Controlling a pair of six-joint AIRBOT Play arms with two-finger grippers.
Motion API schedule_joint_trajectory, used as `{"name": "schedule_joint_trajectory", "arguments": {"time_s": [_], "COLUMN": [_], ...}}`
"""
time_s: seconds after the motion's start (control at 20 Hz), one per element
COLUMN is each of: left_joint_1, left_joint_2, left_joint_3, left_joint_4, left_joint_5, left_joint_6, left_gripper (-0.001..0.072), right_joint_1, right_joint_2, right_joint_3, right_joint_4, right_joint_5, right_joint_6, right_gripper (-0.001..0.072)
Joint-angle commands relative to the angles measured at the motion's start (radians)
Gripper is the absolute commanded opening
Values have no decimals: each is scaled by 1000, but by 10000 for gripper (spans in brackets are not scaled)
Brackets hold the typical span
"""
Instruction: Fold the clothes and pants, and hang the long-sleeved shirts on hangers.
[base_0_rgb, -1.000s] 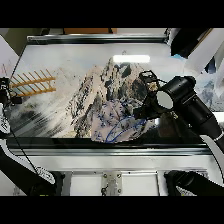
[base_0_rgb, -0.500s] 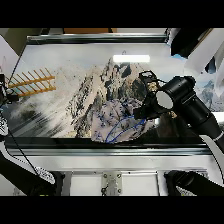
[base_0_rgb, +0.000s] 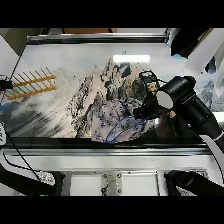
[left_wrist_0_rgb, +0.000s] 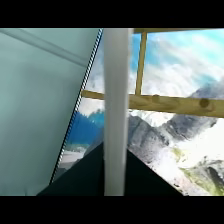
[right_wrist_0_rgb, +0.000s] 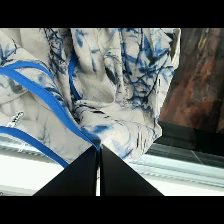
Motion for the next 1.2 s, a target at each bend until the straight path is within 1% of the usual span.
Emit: {"name": "schedule_joint_trajectory", "arguments": {"time_s": [0.0,0.05,0.1,0.2,0.25,0.35,0.4,0.45,0.5,0.55,0.65,0.7,0.75,0.85,0.9,0.95,1.05,1.15], "left_joint_1": [-79,-106,-132,-176,-191,-211,-214,-215,-215,-215,-214,-217,-224,-225,-225,-225,-225,-225], "left_joint_2": [111,142,174,233,259,301,315,324,327,328,328,328,328,328,337,357,413,473], "left_joint_3": [0,0,0,0,0,0,0,0,0,0,0,0,-1,-1,-16,-58,-192,-351], "left_joint_4": [-10,-39,-111,-333,-465,-686,-776,-864,-906,-916,-918,-924,-922,-925,-927,-933,-970,-997], "left_joint_5": [-82,-124,-172,-282,-354,-537,-638,-741,-819,-874,-925,-918,-921,-996,-993,-995,-993,-993], "left_joint_6": [7,36,106,314,441,670,756,805,809,809,798,795,816,966,990,1033,1149,1222], "left_gripper": [16,16,16,16,16,16,16,16,16,16,16,16,15,14,15,14,14,15], "right_joint_1": [0,0,0,0,0,0,0,0,0,0,0,0,0,0,0,0,0,0], "right_joint_2": [0,0,0,0,0,0,0,0,0,0,0,0,0,0,0,0,0,0], "right_joint_3": [0,0,0,0,0,0,0,0,0,0,0,0,0,0,0,0,0,0], "right_joint_4": [0,0,0,0,1,0,0,0,0,0,0,0,0,1,0,0,0,0], "right_joint_5": [0,0,0,0,0,0,0,0,0,0,0,0,0,0,0,0,0,0], "right_joint_6": [0,0,0,0,0,0,0,0,0,0,0,0,0,0,0,0,0,0], "right_gripper": [14,14,14,14,14,14,14,14,14,14,14,14,14,15,15,14,14,14]}}
